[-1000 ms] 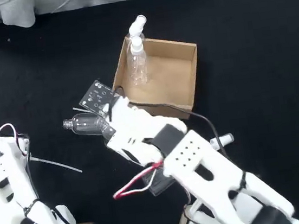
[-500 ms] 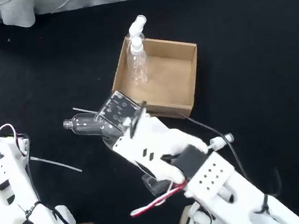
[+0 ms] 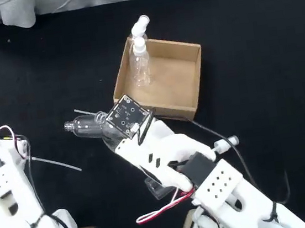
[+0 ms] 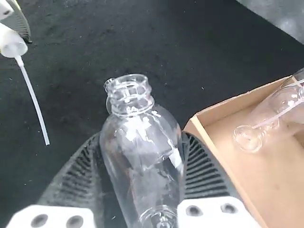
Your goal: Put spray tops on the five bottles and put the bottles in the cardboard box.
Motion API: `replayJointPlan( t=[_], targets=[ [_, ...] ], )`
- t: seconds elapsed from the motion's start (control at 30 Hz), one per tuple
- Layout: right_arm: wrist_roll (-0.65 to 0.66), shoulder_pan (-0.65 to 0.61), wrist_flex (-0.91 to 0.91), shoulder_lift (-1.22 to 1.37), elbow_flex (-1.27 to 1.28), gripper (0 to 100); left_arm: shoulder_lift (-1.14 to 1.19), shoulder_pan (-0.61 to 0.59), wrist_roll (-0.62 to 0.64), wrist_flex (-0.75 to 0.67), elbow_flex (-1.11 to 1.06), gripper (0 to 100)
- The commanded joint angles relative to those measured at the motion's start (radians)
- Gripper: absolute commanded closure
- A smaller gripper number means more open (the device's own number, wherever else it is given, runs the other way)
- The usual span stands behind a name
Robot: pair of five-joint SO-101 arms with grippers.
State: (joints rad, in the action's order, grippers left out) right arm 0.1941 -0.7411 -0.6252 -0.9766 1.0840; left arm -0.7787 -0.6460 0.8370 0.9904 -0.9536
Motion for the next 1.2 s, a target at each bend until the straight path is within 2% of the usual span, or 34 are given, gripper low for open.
replayJointPlan(
  t=[0.0,0.6,1.1,1.17],
  targets=[
    [-0.008,-0.011,0.029,-0.041,-0.008,94.1,-0.153,-0.002,0.012,0.011,-0.021,97],
    [-0.002,-0.011,0.029,-0.045,-0.005,94.1,-0.474,0.002,0.015,-0.028,-0.028,97],
    [0.002,-0.011,0.029,-0.042,-0.005,94.1,-0.522,0.036,0.018,-0.028,0.096,97],
    [0.002,-0.011,0.029,-0.045,-0.005,94.1,-0.522,0.035,0.055,-0.028,0.114,97]
  ],
)
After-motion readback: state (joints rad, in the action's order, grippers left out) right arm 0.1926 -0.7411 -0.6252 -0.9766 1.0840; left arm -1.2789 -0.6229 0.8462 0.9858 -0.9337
